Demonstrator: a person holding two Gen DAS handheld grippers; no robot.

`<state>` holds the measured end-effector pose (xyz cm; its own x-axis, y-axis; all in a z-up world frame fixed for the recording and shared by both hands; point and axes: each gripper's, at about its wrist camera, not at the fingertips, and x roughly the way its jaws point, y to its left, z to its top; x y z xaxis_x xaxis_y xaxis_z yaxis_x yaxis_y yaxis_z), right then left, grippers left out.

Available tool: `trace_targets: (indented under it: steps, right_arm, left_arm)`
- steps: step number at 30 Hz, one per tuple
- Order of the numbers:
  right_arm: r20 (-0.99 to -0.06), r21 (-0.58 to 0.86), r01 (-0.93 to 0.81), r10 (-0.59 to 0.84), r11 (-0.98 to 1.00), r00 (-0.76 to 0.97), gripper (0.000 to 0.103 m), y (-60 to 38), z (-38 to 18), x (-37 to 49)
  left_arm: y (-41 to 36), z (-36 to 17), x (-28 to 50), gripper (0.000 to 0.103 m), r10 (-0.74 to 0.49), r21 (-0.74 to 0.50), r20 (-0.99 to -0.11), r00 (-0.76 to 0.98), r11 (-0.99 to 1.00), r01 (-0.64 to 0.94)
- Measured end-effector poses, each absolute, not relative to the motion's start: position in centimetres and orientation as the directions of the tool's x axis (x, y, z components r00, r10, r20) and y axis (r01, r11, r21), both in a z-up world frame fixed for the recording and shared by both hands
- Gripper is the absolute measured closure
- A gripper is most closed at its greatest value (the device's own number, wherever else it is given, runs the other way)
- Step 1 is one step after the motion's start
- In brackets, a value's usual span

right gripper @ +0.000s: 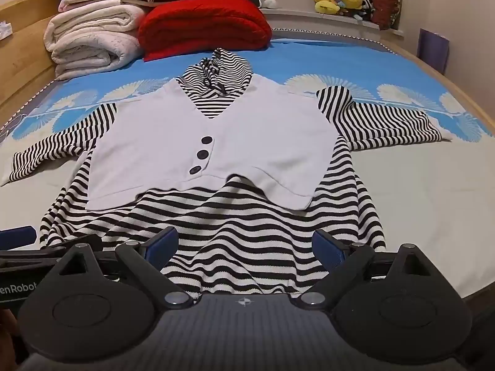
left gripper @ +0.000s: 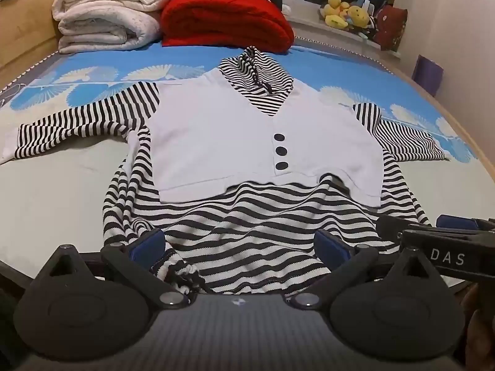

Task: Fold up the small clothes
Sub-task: 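Move both grippers toward the striped sleeves of the hoodie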

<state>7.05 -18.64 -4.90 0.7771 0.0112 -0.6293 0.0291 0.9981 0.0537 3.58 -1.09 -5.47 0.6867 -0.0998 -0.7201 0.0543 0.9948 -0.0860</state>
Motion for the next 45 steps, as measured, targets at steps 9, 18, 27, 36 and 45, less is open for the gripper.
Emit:
trace_targets:
  steps: [9,18,27,36,45]
  right_arm:
    - [-0.628,0.053,0.026,0.013,0.998,0.778,0.010,-18.7,-4.9,7.0]
    - [-0.629,0.052,0.028,0.011,0.998,0.777,0.010,-18.9,-5.1,7.2]
    - [-0.629,0.046,0.046,-0.007,0.998,0.778,0.010,-19.0,-5.5,7.3]
    - [-0.590,0.036,0.278,-0.204,0.960,0.781,0.012,-24.3,-6.3,9.7]
    - [-0.823,0.092,0.489,-0.211,0.867,0.528,0.049,-30.2,-11.6,10.6]
  left_arm:
    - [-1.2,-5.6,3.6,0.001,-0.099,-0.085,-0.721,0.686,0.995,0.054]
    - [-1.1,-5.7,3.7,0.001,-0.096,-0.085,-0.725,0.682,0.995,0.050]
    - [-0.9,-5.8,3.8,0.001,-0.092,-0.087,-0.727,0.680,0.995,0.043]
    - [4.1,-7.7,8.7,0.002,0.061,-0.045,-0.810,0.583,0.985,-0.165]
    - [10.2,-12.5,11.6,0.070,0.108,-0.023,-0.905,0.412,0.954,-0.300]
